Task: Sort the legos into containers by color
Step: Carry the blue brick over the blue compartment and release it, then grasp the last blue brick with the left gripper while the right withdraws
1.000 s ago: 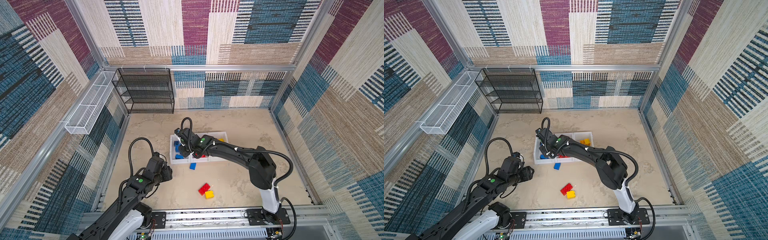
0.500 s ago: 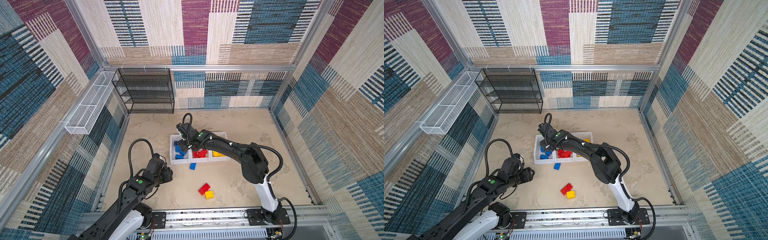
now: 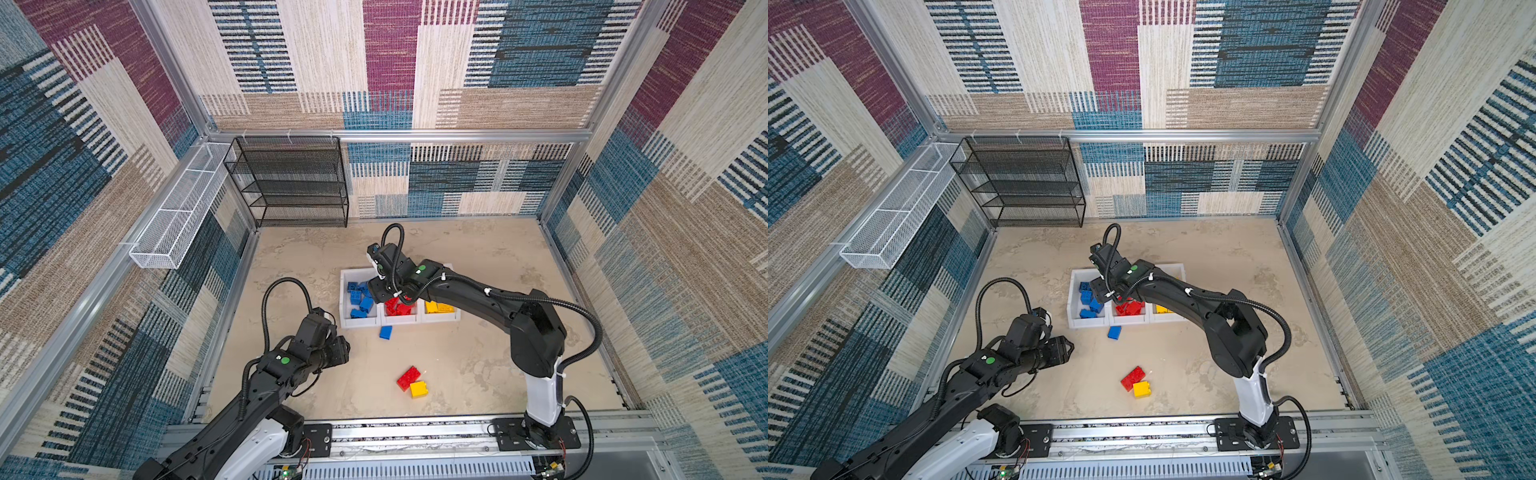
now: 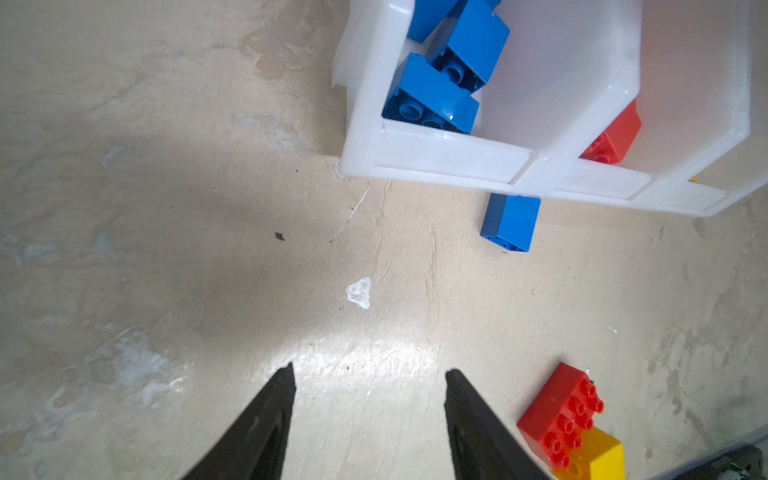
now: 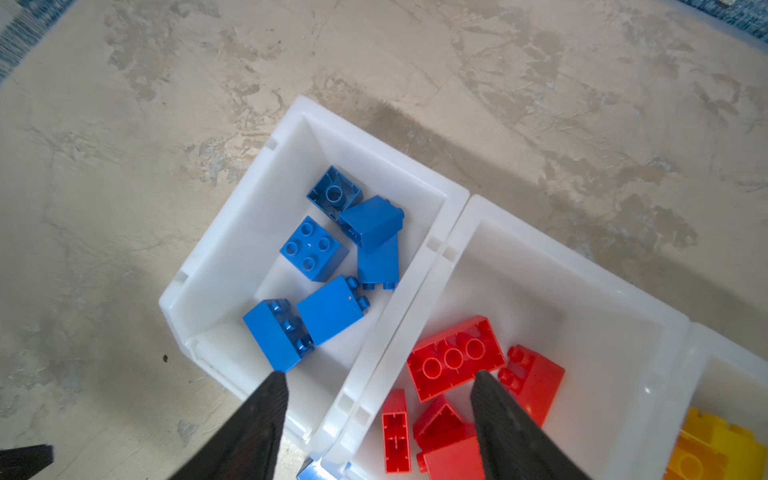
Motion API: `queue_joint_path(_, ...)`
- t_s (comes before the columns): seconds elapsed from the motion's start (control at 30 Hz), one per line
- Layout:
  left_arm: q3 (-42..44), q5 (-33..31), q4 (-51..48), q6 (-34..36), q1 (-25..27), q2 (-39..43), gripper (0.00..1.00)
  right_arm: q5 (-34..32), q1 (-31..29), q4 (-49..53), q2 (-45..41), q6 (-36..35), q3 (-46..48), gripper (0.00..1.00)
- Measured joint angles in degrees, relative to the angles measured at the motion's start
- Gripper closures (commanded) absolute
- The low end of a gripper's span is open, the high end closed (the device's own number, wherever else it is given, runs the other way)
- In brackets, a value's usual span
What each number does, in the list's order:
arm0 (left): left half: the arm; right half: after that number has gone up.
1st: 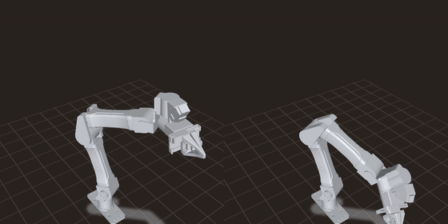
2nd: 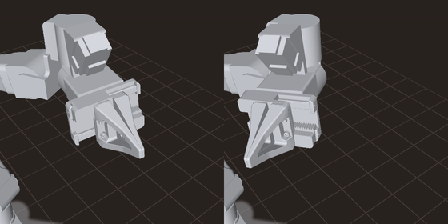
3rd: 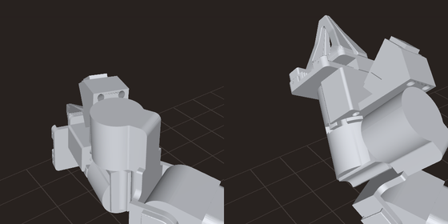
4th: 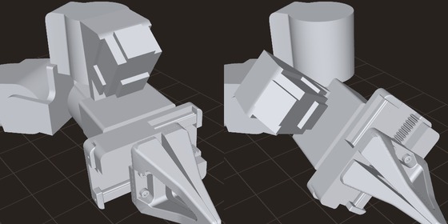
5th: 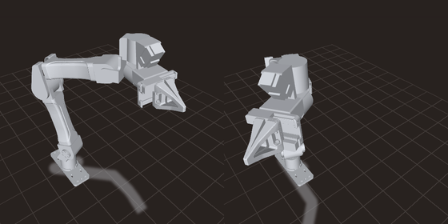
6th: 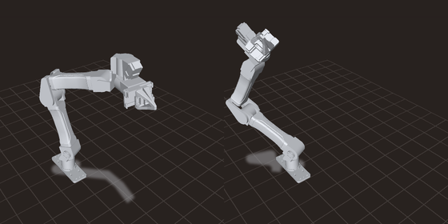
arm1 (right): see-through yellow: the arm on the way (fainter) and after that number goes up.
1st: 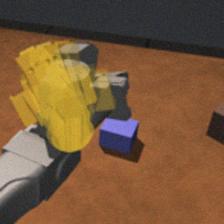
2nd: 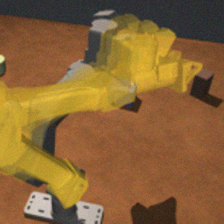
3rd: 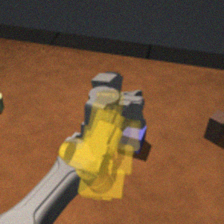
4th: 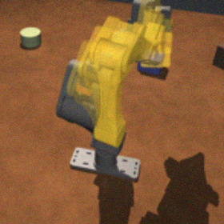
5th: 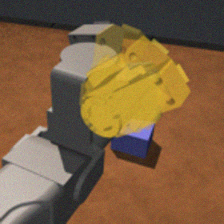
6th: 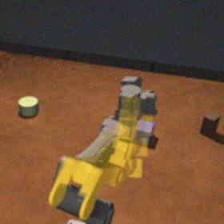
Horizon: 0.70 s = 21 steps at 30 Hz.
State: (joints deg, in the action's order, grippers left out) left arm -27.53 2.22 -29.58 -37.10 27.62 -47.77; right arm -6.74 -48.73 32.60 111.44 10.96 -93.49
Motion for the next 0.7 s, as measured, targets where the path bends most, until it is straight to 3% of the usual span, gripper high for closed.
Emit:
queue_joint_path(0.2,-1.53,0.63,3.39,0.02,6.71,-5.84,0.39,0.52,1.57,-2.36,-9.73,3.02,12.02,0.27)
queue_joint_path(0.37,-6.4,-0.83,7.13,0.74,13.86,-16.74,0.38,-0.42,4.07,-3.26,-18.45,6.36,21.92,0.26)
queue_joint_path(0.7,-16.87,-3.91,11.39,4.98,16.59,-34.51,0.4,-2.05,7.02,-3.78,-31.76,11.78,34.36,0.25)
